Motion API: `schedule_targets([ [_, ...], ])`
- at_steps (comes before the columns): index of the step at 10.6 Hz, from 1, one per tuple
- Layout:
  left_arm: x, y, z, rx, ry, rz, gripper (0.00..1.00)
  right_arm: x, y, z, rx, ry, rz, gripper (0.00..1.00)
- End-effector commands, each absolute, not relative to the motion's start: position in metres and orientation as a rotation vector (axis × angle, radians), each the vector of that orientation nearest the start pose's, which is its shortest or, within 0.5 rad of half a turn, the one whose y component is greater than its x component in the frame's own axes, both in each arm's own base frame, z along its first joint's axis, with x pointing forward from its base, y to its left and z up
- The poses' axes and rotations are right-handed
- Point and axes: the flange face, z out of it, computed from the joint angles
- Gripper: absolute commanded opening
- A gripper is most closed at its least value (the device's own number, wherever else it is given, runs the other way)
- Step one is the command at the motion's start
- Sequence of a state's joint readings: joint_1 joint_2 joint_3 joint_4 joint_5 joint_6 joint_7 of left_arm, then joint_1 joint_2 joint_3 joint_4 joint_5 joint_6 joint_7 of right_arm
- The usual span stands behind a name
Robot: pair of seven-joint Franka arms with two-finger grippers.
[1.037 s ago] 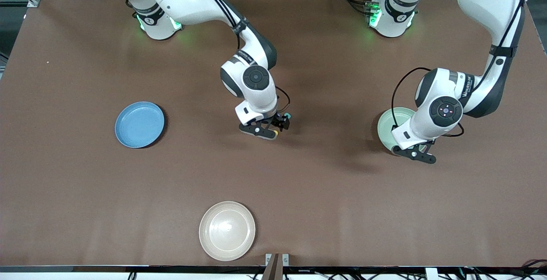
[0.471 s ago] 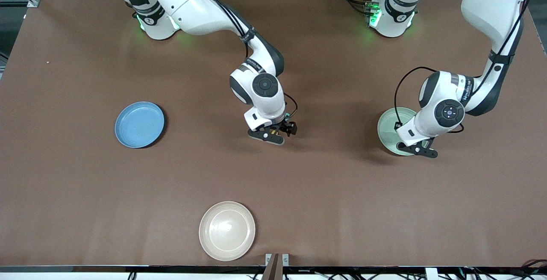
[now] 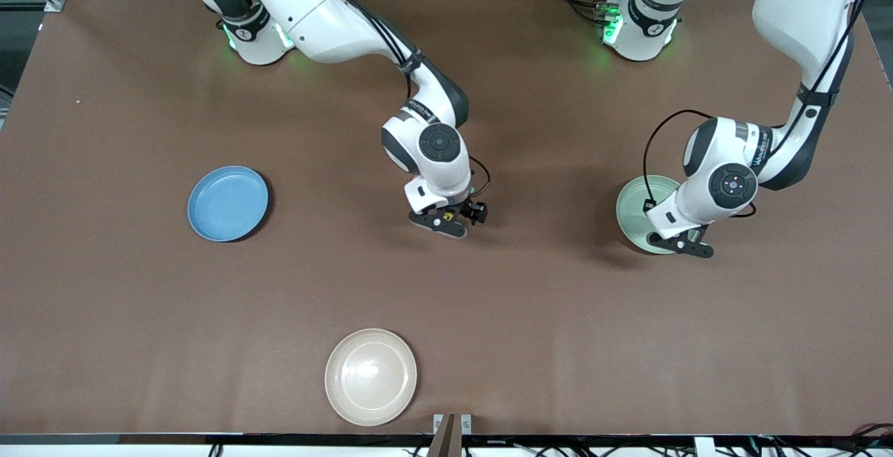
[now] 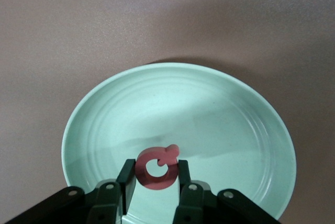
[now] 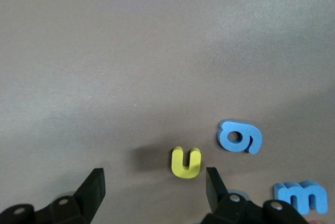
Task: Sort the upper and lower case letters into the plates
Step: 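Release the q on the green plate while the right gripper grasps the yellow u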
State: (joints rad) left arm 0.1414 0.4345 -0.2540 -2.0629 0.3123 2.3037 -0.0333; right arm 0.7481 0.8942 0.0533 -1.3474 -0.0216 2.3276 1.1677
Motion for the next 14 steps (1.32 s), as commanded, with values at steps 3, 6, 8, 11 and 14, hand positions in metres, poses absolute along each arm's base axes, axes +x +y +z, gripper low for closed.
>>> schedule_targets([
  [3, 0.576, -0.058, 0.221, -2.99, 0.453, 0.205, 0.7, 0.528, 0.536, 0.184, -3.003, 0.595, -0.055, 0.85],
  [6, 0.582, -0.066, 0.234, -2.984, 0.483, 0.164, 1.0, 0.527, 0.537, 0.18, -3.006, 0.599, -0.047, 0.84],
  [8, 0.592, -0.069, 0.243, -2.992, 0.474, 0.126, 1.0, 0.527, 0.535, 0.175, -3.004, 0.621, -0.04, 0.83],
  [11, 0.601, -0.081, 0.259, -3.01, 0.433, 0.089, 1.0, 0.528, 0.534, 0.172, -3.007, 0.618, -0.041, 0.15],
  [14, 0.618, -0.086, 0.289, -3.044, 0.37, 0.104, 1.0, 0.528, 0.534, 0.172, -3.009, 0.614, -0.04, 0.0],
])
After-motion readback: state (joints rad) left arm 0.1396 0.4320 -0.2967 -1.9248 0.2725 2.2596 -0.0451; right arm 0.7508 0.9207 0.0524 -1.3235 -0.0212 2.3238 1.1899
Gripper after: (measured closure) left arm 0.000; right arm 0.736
